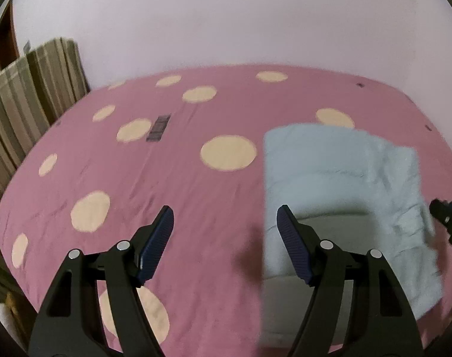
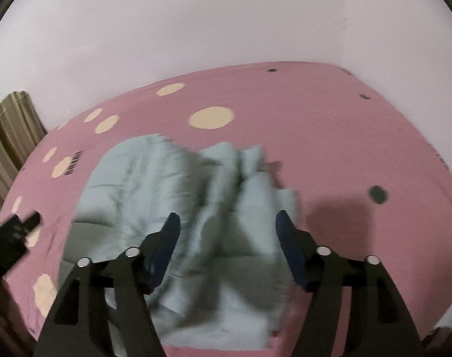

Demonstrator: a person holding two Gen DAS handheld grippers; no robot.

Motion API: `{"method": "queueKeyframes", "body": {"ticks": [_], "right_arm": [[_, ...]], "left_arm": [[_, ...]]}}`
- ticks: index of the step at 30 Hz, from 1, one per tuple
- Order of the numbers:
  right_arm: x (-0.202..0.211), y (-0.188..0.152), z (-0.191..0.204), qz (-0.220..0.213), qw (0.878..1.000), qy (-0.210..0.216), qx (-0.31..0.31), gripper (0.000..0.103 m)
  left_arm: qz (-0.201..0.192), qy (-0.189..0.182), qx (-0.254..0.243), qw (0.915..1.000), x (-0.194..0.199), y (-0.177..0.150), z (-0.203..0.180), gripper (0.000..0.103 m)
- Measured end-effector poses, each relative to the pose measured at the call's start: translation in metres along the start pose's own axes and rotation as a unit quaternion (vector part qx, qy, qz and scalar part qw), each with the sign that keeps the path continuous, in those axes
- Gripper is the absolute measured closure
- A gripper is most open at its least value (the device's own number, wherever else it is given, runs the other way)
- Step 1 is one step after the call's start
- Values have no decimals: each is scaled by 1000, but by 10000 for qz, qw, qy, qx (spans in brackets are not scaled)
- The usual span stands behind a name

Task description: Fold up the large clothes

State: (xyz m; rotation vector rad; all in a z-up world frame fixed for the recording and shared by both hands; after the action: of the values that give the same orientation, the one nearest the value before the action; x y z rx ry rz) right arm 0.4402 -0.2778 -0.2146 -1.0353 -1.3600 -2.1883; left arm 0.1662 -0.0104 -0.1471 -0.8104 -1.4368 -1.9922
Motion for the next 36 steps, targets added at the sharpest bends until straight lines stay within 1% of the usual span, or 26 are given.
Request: {"method": "queueKeyframes", "body": {"ticks": [3, 8, 9, 10, 11, 12, 14, 15, 18, 22, 26, 29, 32, 36], "right_arm": [[-17, -6, 17, 240, 9997, 0, 83, 36], [-34, -16, 26, 502, 9987, 5, 91, 36], [-36, -17, 27, 515, 9986, 13, 82, 39], [-37, -19, 28, 545, 9985, 27, 73, 47], [-39, -21, 28, 616, 9980, 59, 85, 64], [-39, -22, 29, 633, 9979, 102, 81, 74], [-36, -20, 31, 627, 9978, 190, 136, 88], [-32, -16, 29, 582, 9980, 200, 149, 91], [-26, -8, 19, 493, 9985, 140, 177, 92], [-31, -2, -7, 520, 9986, -71, 95, 92], [-46, -9, -28, 671, 9975, -241, 22, 92], [-59, -17, -36, 711, 9968, -359, 102, 91], [-71, -24, -40, 682, 9965, -441, 175, 90], [-78, -29, -43, 588, 9969, -451, 256, 90]], "left_arm": [[133, -64, 53, 9999, -12, -10, 5, 31], [166, -249, 108, 9995, -21, -16, 5, 31], [167, -277, 114, 9994, -23, -16, 3, 31], [165, -336, 125, 9992, -25, -16, 2, 31], [163, -418, 136, 9989, -27, -15, 0, 31], [165, -478, 148, 9986, -27, -14, -2, 31], [142, -605, 169, 9979, -25, -11, -8, 31], [94, -709, 163, 9973, -23, -7, -12, 31], [-52, -964, 15, 9953, -18, 6, -31, 31], [-49, -1103, -278, 9935, -22, 14, -65, 31], [201, -1095, -607, 9919, -41, 8, -99, 30], [296, -978, -749, 9919, -51, 3, -112, 29], [399, -926, -729, 9922, -62, -5, -118, 29], [419, -870, -705, 9928, -70, -11, -122, 29]]}}
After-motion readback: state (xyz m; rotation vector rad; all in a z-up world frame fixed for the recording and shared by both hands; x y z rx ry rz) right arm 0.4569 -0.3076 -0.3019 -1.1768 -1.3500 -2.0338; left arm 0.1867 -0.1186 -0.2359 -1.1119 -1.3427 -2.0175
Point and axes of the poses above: each gripper's, at about its wrist camera, not at the fingertips, and x roughly against the way its jaws point, z to its left, y to its top, the point moved 8 cm from there along -x, roughly the way its jaws point, and after that the axes turned 13 degrees about -x, right-handed, at the moved point
